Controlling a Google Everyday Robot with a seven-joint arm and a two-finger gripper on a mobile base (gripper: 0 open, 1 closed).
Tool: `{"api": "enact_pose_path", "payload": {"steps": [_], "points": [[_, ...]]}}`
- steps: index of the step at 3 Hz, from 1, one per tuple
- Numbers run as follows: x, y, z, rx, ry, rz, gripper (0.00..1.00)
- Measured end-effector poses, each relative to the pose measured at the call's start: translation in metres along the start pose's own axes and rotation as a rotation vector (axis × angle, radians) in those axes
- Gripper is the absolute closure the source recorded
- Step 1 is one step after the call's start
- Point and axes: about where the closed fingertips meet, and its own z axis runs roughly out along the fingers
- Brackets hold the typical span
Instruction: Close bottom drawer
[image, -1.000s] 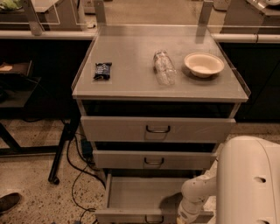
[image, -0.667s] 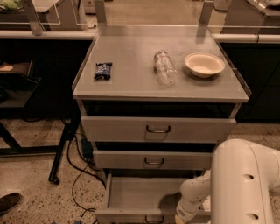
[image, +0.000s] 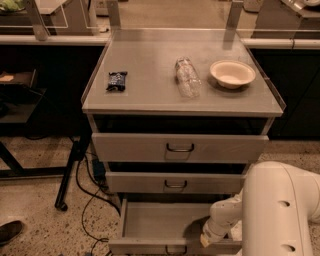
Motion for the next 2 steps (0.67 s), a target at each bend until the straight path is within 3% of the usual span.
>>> {"api": "enact_pose_path", "payload": {"steps": [2], "points": [[-0.0109,-0.0109,-0.0026,0.027,-0.036,0.026,1.00]]}}
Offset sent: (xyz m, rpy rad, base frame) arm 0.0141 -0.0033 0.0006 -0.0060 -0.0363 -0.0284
